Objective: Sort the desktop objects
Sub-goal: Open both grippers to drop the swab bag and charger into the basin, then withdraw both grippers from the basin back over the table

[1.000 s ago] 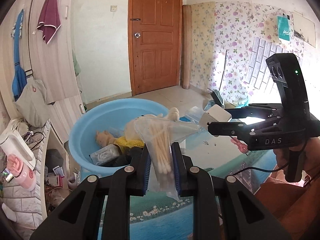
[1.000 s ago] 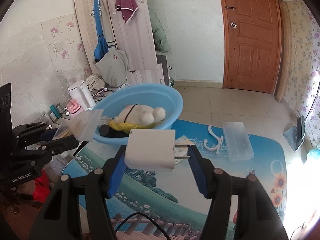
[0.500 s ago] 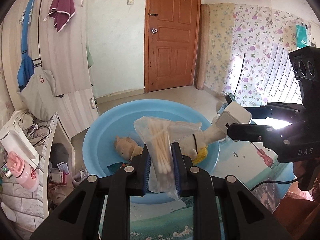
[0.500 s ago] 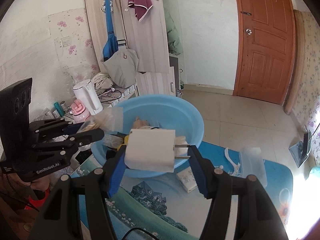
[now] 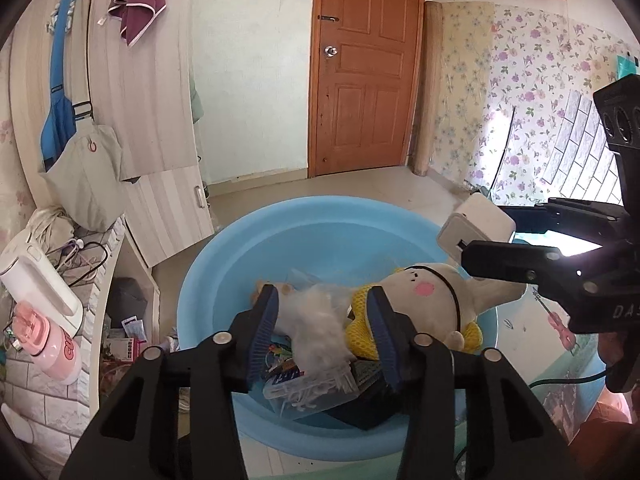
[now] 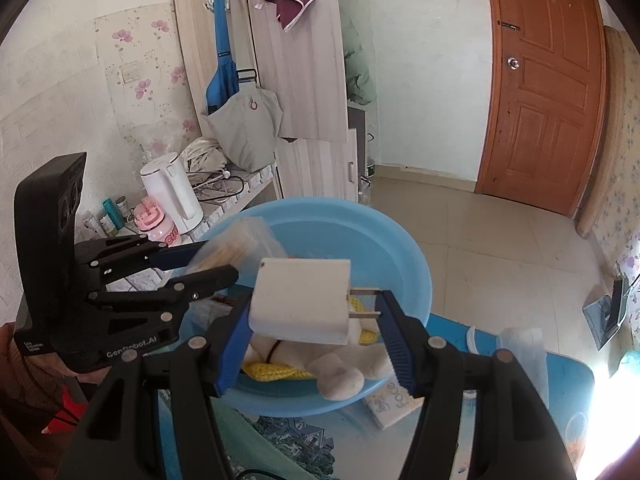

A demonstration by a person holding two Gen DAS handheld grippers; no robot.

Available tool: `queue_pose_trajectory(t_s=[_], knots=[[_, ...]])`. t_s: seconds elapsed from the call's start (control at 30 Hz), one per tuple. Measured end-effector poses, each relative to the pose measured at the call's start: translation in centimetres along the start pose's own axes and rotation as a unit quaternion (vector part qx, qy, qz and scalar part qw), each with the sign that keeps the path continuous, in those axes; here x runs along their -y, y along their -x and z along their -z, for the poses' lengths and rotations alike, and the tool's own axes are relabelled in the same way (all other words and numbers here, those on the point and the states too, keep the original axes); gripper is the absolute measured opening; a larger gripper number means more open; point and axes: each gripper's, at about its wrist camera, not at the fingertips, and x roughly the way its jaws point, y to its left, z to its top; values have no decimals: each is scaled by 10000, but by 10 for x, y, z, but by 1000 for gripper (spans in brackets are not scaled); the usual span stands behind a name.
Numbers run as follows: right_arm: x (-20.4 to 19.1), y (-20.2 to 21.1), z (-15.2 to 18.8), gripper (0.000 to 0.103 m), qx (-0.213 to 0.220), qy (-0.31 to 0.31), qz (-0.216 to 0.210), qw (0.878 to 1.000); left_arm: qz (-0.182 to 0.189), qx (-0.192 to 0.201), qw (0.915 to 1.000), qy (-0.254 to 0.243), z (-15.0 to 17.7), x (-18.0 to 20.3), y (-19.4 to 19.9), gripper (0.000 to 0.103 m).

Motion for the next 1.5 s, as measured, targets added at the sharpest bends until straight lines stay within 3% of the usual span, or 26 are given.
queue_pose_trajectory(t_s=[0.13, 0.23, 0.63, 1.5], knots=[[2, -8, -9, 60, 24, -41, 3, 10000, -76, 97, 9998, -122, 1, 2, 10, 64], [0, -14, -12, 61, 4, -43, -45, 10000, -129, 79, 9998, -125, 3, 1, 14, 68], [-7, -5, 5, 61, -70, -70, -80, 9999, -54, -59, 9999, -153, 19, 14, 30, 70], [59, 80, 97, 61, -16, -1019, 533, 9934, 364, -184, 9971, -649, 50, 107, 67, 84]])
